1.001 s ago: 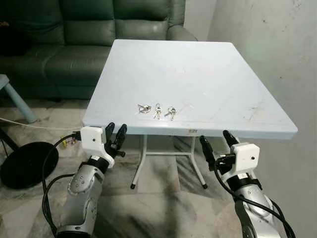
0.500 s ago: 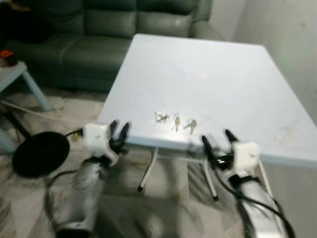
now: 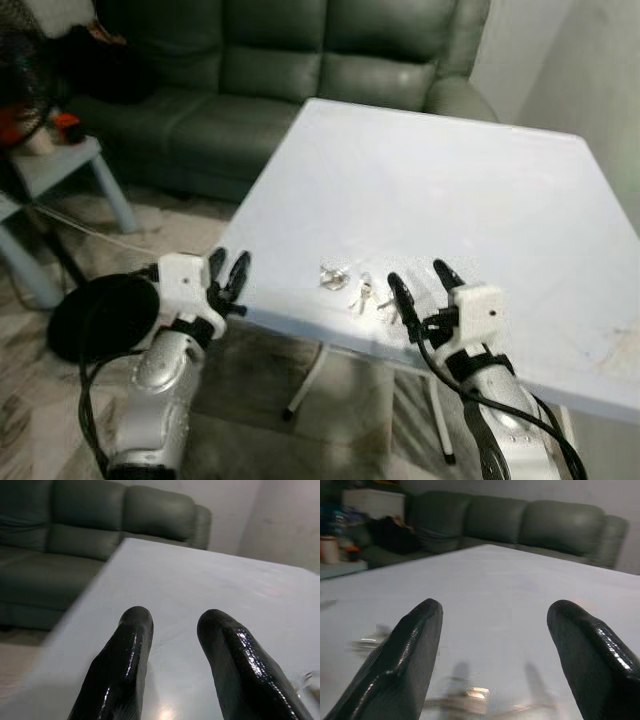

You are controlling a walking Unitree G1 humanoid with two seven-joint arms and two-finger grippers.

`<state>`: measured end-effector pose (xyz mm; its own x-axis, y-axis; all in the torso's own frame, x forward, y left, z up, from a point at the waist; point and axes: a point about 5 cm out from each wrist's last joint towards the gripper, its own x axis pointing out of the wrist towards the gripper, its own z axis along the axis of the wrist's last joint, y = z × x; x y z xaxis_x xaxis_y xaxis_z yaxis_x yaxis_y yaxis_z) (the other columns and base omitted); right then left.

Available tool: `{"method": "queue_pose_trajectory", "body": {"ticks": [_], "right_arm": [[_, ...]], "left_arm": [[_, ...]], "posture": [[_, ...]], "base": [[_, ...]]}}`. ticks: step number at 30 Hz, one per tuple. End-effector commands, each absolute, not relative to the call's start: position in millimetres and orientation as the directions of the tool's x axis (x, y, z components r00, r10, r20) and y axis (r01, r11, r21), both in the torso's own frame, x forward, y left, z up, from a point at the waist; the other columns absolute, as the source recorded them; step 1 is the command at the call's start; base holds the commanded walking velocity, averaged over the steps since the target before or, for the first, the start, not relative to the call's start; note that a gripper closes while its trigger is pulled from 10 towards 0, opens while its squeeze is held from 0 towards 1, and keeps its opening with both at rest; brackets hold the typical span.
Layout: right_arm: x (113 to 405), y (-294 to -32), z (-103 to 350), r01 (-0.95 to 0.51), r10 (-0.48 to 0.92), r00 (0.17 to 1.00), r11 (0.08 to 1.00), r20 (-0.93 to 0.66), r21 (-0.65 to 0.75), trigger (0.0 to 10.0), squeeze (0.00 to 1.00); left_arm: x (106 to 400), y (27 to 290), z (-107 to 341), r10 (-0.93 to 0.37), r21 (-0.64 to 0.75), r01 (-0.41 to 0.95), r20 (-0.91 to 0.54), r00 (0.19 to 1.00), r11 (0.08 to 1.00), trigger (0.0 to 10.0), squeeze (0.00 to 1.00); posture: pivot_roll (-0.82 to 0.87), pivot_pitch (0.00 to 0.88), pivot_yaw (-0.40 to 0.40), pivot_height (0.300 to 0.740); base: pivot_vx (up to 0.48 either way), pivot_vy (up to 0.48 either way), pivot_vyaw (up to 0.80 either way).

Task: Hang keys on a hook

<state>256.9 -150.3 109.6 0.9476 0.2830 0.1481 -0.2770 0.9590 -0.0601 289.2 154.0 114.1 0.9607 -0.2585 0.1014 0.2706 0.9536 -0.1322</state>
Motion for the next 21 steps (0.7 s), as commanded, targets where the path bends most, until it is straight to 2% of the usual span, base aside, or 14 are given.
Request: {"method": "queue_pose_trajectory", "body": {"ticks": [1, 6, 13, 21], "right_arm": [[255, -159, 106, -0.256, 0.263, 0.957, 0.964, 0.124, -0.068, 10.0, 0.0], [256, -158, 105, -0.297, 0.309, 0.946, 0.948, 0.101, -0.116, 10.0, 0.0], [261, -162, 107, -0.348, 0.364, 0.929, 0.922, 0.073, -0.171, 10.0, 0.0], [285, -169, 111, -0.378, 0.39, 0.921, 0.897, 0.006, -0.228, 10.0, 0.0]], "left_arm": [[289, 146, 114, -0.277, -0.141, 0.291, 0.107, 0.955, 0.946, 10.0, 0.0], [289, 144, 111, -0.238, -0.133, 0.247, 0.081, 0.968, 0.96, 10.0, 0.0], [288, 138, 112, -0.263, -0.14, 0.275, 0.095, 0.96, 0.951, 10.0, 0.0], [280, 130, 109, -0.288, -0.128, 0.298, 0.089, 0.954, 0.946, 10.0, 0.0]], "posture": [[0.12, 0.028, -0.045, 0.74], [0.11, 0.032, -0.047, 0.74], [0.11, 0.044, -0.05, 0.74], [0.12, 0.072, -0.067, 0.74]], "base": [[0.0, 0.0, 0.0], [0.0, 0.0, 0.0], [0.0, 0.0, 0.0], [0.0, 0.0, 0.0]]}}
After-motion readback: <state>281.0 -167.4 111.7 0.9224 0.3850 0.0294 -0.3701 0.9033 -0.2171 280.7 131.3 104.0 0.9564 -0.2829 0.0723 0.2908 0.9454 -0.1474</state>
